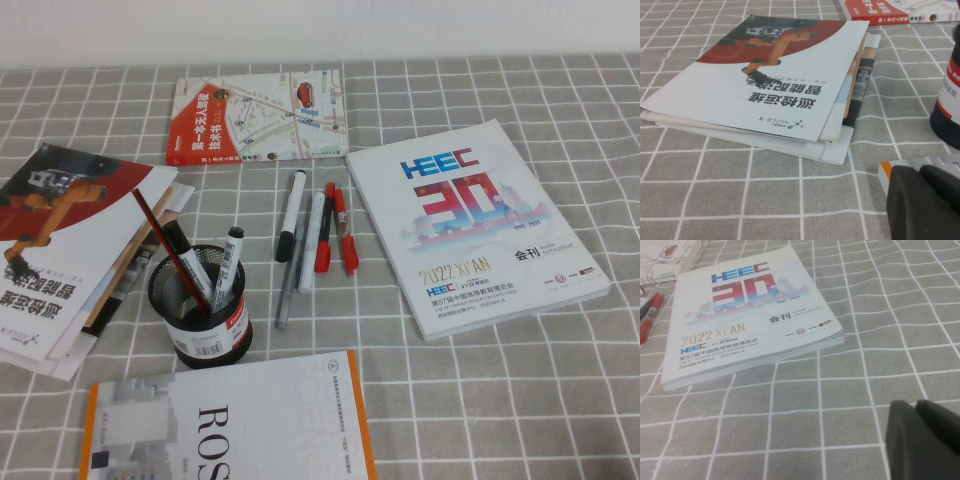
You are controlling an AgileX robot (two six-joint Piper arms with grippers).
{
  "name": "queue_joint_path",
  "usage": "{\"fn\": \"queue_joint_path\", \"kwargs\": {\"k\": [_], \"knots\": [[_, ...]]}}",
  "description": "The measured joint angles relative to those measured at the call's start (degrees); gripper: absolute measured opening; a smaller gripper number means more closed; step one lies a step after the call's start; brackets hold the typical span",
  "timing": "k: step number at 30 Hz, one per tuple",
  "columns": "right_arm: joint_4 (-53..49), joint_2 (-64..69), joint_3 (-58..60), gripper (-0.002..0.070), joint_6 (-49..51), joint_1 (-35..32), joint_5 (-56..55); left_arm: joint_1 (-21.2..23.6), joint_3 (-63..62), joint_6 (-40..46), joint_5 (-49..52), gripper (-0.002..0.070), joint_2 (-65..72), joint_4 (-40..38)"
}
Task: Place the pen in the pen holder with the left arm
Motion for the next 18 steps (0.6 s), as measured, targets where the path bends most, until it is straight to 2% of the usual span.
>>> {"fn": "queue_joint_path", "kwargs": {"k": [18], "knots": [[0.0,0.0,0.0,-0.0015,0.0,0.0,0.0,0.0,0.0,-0.07,-0.36,0.0,0.0,0.11]]}}
